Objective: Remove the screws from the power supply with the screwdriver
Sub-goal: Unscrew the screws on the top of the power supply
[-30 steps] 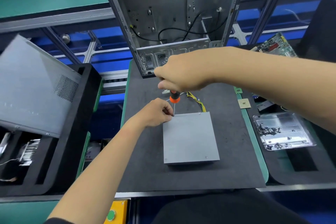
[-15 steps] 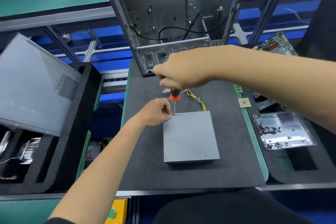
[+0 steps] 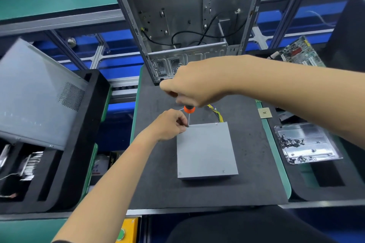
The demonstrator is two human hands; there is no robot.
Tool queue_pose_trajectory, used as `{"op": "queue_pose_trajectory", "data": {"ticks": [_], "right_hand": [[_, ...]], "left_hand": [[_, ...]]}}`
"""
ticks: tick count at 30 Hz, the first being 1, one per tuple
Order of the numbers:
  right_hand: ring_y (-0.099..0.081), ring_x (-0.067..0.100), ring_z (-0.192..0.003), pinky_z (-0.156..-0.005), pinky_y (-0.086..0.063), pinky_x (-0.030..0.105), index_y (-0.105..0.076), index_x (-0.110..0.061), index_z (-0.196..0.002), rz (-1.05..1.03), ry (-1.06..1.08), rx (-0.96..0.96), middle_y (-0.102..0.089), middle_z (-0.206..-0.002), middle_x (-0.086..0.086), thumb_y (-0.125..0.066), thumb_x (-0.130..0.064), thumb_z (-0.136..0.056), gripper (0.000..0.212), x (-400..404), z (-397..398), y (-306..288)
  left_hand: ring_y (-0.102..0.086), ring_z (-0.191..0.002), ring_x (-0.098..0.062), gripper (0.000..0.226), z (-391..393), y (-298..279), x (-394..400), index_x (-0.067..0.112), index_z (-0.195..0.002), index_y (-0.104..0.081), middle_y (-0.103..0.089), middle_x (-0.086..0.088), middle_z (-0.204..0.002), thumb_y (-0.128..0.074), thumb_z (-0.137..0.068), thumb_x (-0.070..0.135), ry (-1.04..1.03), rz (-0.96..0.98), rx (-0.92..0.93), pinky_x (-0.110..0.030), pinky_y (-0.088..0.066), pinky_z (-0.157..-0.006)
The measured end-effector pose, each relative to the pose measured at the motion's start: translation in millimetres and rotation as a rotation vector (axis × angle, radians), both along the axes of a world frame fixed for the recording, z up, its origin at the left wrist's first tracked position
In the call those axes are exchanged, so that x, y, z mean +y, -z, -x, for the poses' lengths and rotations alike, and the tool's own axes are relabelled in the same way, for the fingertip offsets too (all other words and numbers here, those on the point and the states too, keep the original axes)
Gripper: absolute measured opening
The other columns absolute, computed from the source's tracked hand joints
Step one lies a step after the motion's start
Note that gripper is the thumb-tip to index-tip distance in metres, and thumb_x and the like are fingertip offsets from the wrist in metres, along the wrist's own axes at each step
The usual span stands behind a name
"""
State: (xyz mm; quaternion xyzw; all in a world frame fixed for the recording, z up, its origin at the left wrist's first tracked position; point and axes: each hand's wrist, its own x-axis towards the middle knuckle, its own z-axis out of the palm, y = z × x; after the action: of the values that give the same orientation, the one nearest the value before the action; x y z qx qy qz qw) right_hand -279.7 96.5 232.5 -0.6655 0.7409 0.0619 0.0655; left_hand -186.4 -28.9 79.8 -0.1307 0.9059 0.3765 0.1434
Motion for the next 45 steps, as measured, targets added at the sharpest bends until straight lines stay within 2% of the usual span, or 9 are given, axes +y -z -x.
{"op": "queue_pose_trajectory", "data": {"ticks": [5,9,12,20,25,33,38,40,45], "right_hand": [[-0.050,0.000,-0.070,-0.054,-0.032,0.018,-0.043,-0.025,-0.089,-0.101,-0.065,-0.282,-0.062,-0.077,-0.014,-0.065,-0.005,-0.076,0.032,1.9,6.5,-13.0],[-0.050,0.003,-0.068,-0.057,-0.040,0.029,-0.043,-0.024,-0.086,-0.077,-0.034,-0.206,-0.060,-0.073,-0.010,-0.060,-0.029,-0.085,0.018,3.1,3.9,-6.5],[-0.063,0.025,-0.070,-0.061,-0.050,0.039,-0.039,-0.022,-0.085,-0.086,0.072,-0.134,-0.064,-0.077,-0.002,-0.039,-0.041,-0.097,0.022,0.3,4.5,-0.6],[-0.054,-0.001,-0.076,-0.059,-0.041,0.023,-0.046,-0.027,-0.089,-0.078,0.003,-0.385,-0.062,-0.082,-0.014,-0.061,-0.007,-0.074,0.029,3.7,9.0,-11.1],[-0.054,0.019,-0.065,-0.050,-0.033,0.030,-0.045,-0.019,-0.086,0.010,0.149,-0.061,-0.054,-0.072,0.000,-0.046,-0.050,-0.093,0.031,-1.2,9.6,-0.6],[-0.054,0.009,-0.076,-0.059,-0.040,0.027,-0.050,-0.022,-0.089,-0.041,-0.007,-0.341,-0.063,-0.080,-0.010,-0.064,-0.009,-0.073,0.025,-2.6,11.3,-9.2],[-0.055,0.017,-0.069,-0.053,-0.037,0.031,-0.048,-0.019,-0.083,-0.006,0.139,-0.136,-0.063,-0.074,-0.003,-0.041,-0.052,-0.093,0.035,-3.6,8.6,-1.5],[-0.057,0.027,-0.073,-0.052,-0.037,0.032,-0.047,-0.017,-0.086,0.022,0.137,-0.052,-0.065,-0.078,0.005,-0.033,-0.046,-0.099,0.035,-6.5,10.8,2.7],[-0.054,0.018,-0.078,-0.060,-0.042,0.033,-0.040,-0.023,-0.094,-0.080,-0.004,-0.255,-0.060,-0.076,-0.011,-0.059,-0.016,-0.088,0.021,-3.5,11.3,-6.1]], "left_hand": [[-0.059,-0.065,-0.010,0.015,1.1,0.0,-0.2,0.016,-0.074,-0.065,-0.064,0.005,-0.069,-0.065,-0.081,0.003,-0.001,-0.021,0.002,-0.028,-0.050,-0.072],[-0.056,-0.066,-0.008,0.014,3.2,-1.1,-0.7,0.017,-0.075,-0.063,-0.062,0.006,-0.071,-0.064,-0.082,0.005,0.015,-0.030,-0.026,-0.022,-0.048,-0.068],[-0.057,-0.071,-0.011,0.013,6.6,-3.1,-1.0,0.017,-0.077,-0.062,-0.062,0.005,-0.074,-0.061,-0.085,0.006,0.046,-0.027,-0.083,-0.021,-0.047,-0.070],[-0.053,-0.071,-0.010,0.017,3.8,1.0,-1.6,0.021,-0.076,-0.056,-0.056,0.008,-0.075,-0.060,-0.088,0.009,0.043,-0.001,-0.097,-0.018,-0.041,-0.064],[-0.054,-0.066,-0.010,0.019,-4.3,2.0,-2.6,0.023,-0.079,-0.054,-0.062,0.000,-0.083,-0.064,-0.085,0.007,-0.050,-0.131,-0.008,-0.015,-0.043,-0.064],[-0.056,-0.066,-0.008,0.007,-5.9,1.2,-4.5,0.007,-0.083,-0.068,-0.072,-0.010,-0.091,-0.068,-0.081,0.001,-0.015,-0.145,0.074,-0.024,-0.048,-0.071],[-0.062,-0.074,-0.011,0.016,-5.2,1.0,-5.5,0.020,-0.076,-0.069,-0.073,-0.005,-0.090,-0.070,-0.080,0.004,-0.026,-0.143,0.072,-0.035,-0.053,-0.082],[-0.066,-0.079,-0.015,0.017,-5.7,0.9,-5.7,0.022,-0.075,-0.070,-0.074,-0.004,-0.090,-0.071,-0.080,0.006,-0.035,-0.133,0.070,-0.038,-0.054,-0.084],[-0.067,-0.089,-0.020,0.013,-9.7,1.6,-5.2,0.018,-0.082,-0.073,-0.074,-0.003,-0.092,-0.071,-0.081,0.006,-0.046,-0.138,0.080,-0.040,-0.053,-0.089]]}}
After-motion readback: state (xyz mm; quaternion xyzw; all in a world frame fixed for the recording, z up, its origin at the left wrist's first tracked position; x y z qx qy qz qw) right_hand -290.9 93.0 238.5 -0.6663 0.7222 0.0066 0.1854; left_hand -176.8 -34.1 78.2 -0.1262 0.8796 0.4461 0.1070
